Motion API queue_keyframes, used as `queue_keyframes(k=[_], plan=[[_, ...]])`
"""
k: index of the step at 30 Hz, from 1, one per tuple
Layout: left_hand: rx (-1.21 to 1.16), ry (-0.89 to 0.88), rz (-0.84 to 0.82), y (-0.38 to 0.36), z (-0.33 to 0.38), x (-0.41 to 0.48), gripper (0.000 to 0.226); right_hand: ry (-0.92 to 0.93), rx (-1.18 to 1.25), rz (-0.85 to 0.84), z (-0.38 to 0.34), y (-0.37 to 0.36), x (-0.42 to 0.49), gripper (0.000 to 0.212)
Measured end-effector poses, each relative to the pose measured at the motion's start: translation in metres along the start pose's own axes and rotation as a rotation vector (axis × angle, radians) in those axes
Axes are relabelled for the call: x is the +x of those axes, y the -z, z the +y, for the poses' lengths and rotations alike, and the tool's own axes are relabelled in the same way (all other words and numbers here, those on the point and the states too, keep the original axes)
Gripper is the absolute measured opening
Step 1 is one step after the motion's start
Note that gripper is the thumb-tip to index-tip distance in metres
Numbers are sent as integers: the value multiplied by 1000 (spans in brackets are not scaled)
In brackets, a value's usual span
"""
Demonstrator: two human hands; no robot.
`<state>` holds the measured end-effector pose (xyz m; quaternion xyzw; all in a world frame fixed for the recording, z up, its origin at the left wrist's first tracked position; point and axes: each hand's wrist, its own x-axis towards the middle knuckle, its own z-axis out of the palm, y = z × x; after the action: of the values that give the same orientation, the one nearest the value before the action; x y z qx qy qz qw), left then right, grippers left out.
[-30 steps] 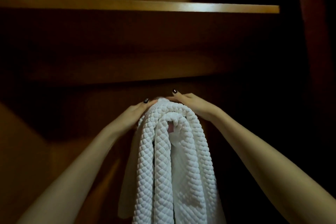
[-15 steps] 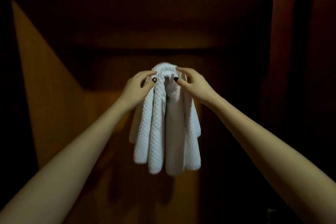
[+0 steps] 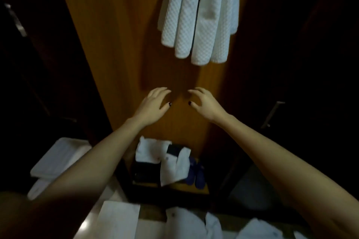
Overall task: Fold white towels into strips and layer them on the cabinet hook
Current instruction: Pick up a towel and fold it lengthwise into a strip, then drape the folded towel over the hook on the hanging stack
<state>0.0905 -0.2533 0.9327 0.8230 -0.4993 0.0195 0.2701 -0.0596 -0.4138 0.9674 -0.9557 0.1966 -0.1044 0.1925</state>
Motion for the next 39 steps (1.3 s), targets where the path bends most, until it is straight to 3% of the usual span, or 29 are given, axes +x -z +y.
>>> queue_keyframes(k=[6, 11, 21, 28, 32, 35, 39], plan=[[4, 175, -251, -92, -74, -50, 51, -183, -27, -304, 40, -131, -7, 58], [-65, 176, -388, -171, -134, -79, 48, -258, 23, -454, 73, -232, -14, 54], [-25, 134, -690, -342, -242, -115, 53, -395, 4, -524, 151, -418, -30, 54], [31, 73, -676, -484, -302, -129, 58, -360, -44, -471, 241, -539, -10, 52], [-25, 150, -513, -563, -324, -129, 57, -361, -40, -426, 300, -604, 7, 58], [-14, 77, -436, -616, -337, -121, 61, -301, -77, -413, 341, -647, 15, 63], [102, -31, -546, -674, -353, -113, 80, -196, -166, -409, 371, -690, 20, 62]])
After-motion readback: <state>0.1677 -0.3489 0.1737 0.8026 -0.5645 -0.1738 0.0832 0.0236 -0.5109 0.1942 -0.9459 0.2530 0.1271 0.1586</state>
